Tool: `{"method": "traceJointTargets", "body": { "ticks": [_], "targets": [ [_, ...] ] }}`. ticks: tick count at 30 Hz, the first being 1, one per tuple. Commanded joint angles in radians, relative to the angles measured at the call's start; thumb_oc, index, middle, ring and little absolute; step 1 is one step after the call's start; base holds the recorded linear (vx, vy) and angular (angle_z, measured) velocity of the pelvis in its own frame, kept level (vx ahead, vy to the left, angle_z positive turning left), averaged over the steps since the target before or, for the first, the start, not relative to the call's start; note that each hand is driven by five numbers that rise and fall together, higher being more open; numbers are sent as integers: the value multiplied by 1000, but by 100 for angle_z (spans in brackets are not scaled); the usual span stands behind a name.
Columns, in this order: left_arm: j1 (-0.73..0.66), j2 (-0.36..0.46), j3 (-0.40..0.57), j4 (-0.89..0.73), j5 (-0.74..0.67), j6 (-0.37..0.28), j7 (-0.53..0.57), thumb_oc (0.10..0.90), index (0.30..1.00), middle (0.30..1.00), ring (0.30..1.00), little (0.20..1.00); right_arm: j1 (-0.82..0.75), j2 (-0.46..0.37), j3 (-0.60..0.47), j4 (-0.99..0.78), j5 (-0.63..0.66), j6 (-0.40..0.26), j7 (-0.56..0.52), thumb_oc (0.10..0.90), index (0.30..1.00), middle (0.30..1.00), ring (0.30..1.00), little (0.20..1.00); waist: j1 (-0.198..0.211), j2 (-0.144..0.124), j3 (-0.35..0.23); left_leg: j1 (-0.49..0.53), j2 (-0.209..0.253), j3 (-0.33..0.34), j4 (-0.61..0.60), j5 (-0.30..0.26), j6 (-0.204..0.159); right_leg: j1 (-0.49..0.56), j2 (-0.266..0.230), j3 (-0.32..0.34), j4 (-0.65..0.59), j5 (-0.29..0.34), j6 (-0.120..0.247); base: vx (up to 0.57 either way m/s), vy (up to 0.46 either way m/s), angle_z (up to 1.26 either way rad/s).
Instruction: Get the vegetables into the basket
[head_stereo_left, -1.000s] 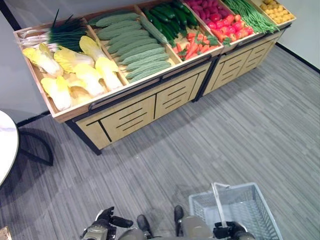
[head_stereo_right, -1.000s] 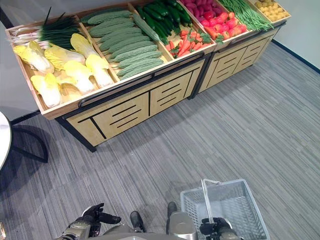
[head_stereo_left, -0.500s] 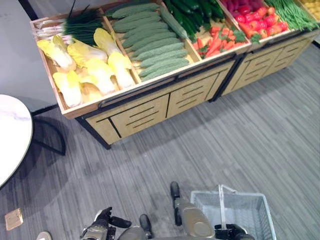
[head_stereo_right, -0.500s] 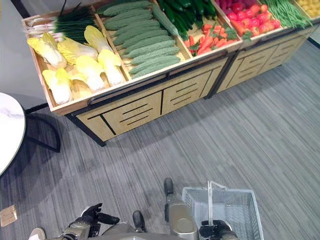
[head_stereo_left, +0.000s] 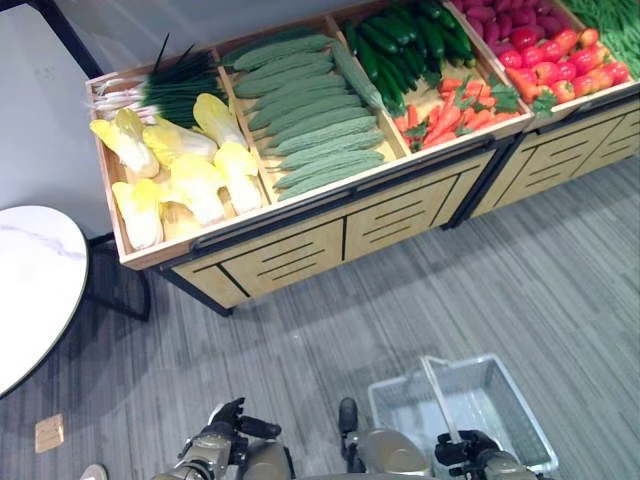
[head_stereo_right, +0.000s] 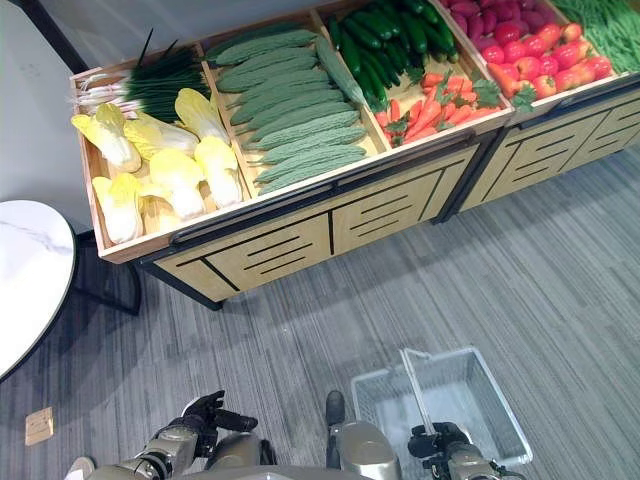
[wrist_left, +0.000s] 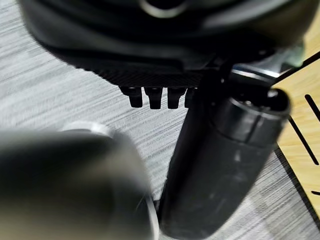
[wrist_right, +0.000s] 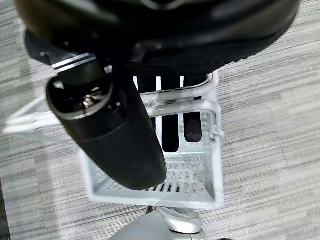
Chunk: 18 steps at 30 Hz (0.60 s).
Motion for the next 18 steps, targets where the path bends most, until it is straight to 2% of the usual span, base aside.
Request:
{"method": "traceJointTargets", "body": {
  "ticks": [1, 2, 3, 4, 8, 18],
  "targets": [
    [-8, 17, -33, -13, -15, -18, 10, 900, 1000, 1000, 1000, 1000, -7, -43, -4, 0, -11, -10, -9, 400, 300, 300, 300, 300, -7, 16, 8, 74, -89, 11, -205, 3, 101, -47, -43, 116, 125, -161, 107, 77, 118, 20],
    [-4, 16, -34, -13, -17, -20, 11, 900, 1000, 1000, 1000, 1000, -6, -40, -4, 1, -10, -12, -12, 400, 300, 300, 300, 300, -6, 18, 8, 81, -94, 3, -206, 10, 101, -47, -40, 124, 133, -162, 110, 120, 197, -31],
    [-1, 20, -35, -17, -16, -20, 7, 900, 1000, 1000, 1000, 1000, -5, -31, -7, 2, -5, -15, -11, 400, 300, 300, 300, 300, -5, 18, 1, 100, -99, 10, -223, -12, 112, -50, -37, 145, 143, -162, 114, 120, 272, -66],
    [1, 26, -34, -19, -17, -23, 9, 900, 1000, 1000, 1000, 1000, -1, -23, -20, 5, 16, -17, -13, 400, 300, 300, 300, 300, -1, 18, -3, 120, -100, 40, -232, -21, 119, -47, -38, 162, 139, -156, 120, 130, 362, -86],
    [7, 48, -12, -29, -22, -24, 16, 900, 1000, 1000, 1000, 1000, -3, -2, -15, 10, 9, -16, -11, 400, 300, 300, 300, 300, 19, 11, -13, 153, -111, 74, -241, -50, 143, -36, -41, 210, 121, -138, 143, 52, 209, -50],
    [9, 63, 29, -72, -88, -43, 43, 900, 1000, 1000, 1000, 1000, 11, 10, -17, 19, 7, -17, -8, 400, 300, 300, 300, 300, 35, 2, -24, 182, -121, 93, -238, -76, 160, -24, -43, 240, 103, -122, 163, -8, 92, -16]
  ]
}}
